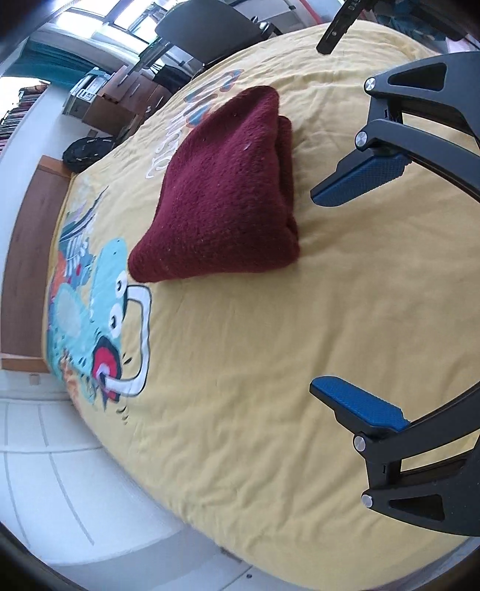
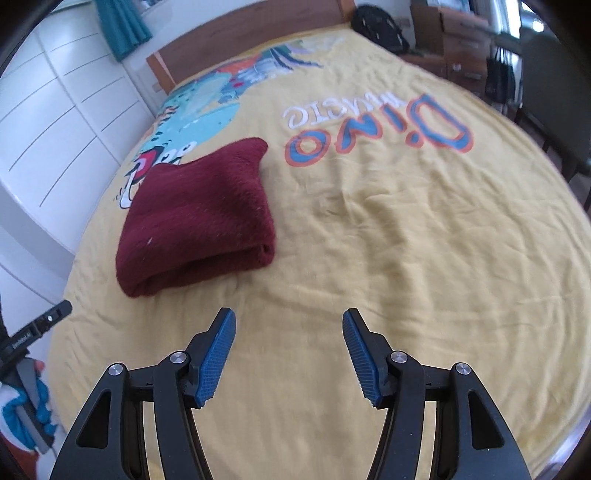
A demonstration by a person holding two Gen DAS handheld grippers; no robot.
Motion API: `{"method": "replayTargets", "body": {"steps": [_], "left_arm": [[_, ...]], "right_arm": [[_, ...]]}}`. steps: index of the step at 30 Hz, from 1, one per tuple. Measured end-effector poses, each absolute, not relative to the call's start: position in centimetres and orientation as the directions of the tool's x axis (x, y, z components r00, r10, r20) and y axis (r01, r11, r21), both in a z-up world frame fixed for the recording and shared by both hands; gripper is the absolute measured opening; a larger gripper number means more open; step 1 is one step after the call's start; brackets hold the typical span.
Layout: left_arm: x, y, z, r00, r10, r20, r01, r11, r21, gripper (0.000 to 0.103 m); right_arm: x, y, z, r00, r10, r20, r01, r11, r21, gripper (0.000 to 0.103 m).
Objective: Fold small clothes
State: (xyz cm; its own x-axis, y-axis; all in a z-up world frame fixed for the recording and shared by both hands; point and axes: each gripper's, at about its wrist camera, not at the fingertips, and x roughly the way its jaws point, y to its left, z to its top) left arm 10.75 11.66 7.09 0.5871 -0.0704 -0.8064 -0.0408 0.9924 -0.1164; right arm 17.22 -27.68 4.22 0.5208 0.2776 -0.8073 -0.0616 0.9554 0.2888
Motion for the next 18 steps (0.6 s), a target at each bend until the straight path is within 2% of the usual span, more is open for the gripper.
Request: {"method": "replayTargets", "body": {"steps": [4,9,18], "left_arm": [[8.3,11.6,7.4,0.614,-0.031,-0.789,-0.049,0.996,-0.077,0.091],[5.7,11.7,7.0,0.624,0.004,-0.781,-0.068,0.996,-0.049,0.095],[2.1,12.3,6.2,0.638,0.067,-0.767,-0.110,0.994,-0.005,0.099]], "right_arm": [[14.0,-27.2,5.1,0.576,0.229,-0.785,-0.072,0.970,0.231,0.063],[10.4,-27.0,5.9,0.635,0.161,-0.755,-0.068,0.986,0.153,0.073],[6.3,-27.5,6.1,0.691,0.103,-0.715,-0.051,0.994,0.094,0.083]]}}
